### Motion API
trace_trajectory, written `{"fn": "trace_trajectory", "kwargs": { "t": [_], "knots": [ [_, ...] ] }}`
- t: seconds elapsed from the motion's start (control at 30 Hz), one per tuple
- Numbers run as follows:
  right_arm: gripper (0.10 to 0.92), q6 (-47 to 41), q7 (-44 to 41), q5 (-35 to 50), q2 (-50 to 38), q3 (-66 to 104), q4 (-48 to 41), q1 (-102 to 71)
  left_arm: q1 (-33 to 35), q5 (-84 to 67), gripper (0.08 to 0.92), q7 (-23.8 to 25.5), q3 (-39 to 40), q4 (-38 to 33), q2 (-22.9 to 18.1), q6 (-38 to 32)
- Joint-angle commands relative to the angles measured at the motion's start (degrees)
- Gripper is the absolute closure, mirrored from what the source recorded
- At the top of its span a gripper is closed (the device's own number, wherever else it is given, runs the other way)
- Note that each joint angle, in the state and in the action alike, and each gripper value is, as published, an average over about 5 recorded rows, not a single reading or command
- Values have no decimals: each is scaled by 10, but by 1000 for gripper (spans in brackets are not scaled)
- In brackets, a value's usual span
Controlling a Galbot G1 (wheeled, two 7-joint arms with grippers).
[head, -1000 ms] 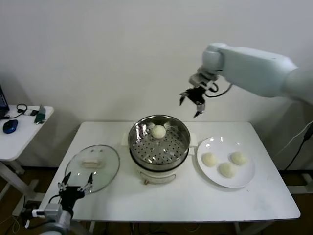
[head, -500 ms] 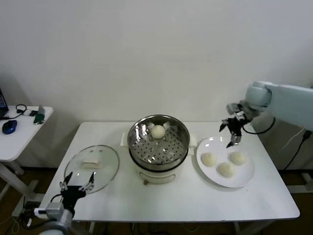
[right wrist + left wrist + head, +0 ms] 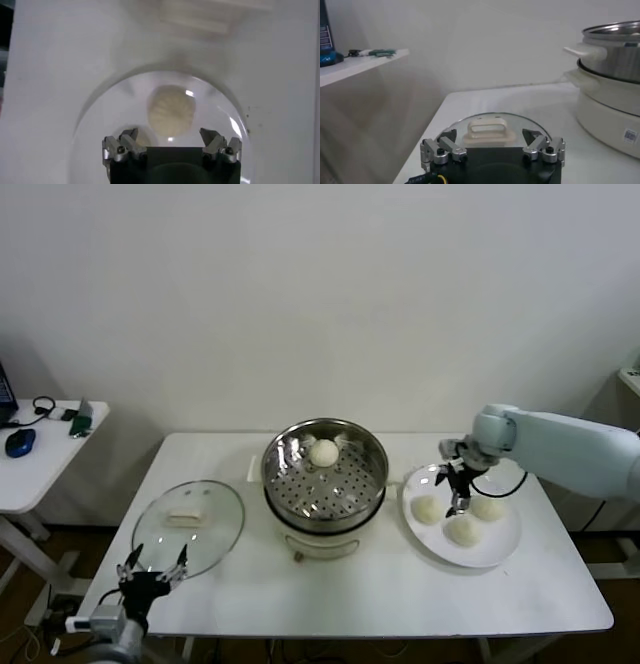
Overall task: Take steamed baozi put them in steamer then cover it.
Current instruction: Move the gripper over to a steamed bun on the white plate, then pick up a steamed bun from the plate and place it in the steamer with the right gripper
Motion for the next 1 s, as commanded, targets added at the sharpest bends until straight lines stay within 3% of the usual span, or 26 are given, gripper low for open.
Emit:
{"fn": "trace_trajectory", "kwargs": {
  "t": [0.03, 0.17, 0.33, 0.57, 1.0],
  "knots": [
    [203, -11, 12, -22, 38, 39, -53, -65, 2, -1, 177, 0, -1, 1, -1, -1],
    [214, -8, 18, -29, 47, 49, -67, -75, 3, -1, 177, -1, -2, 2, -1, -2],
    [310, 1, 20, -35, 50, 55, -76, -75, 3, -1, 177, -1, -3, 2, -2, -3],
    [344, 6, 3, -23, 35, 53, -55, -43, 5, -1, 177, -1, -5, -2, -3, -2],
    [347, 39, -87, 143, 1, -158, 101, 372, 2, 0, 177, -1, 0, -3, -7, -2]
  ]
}}
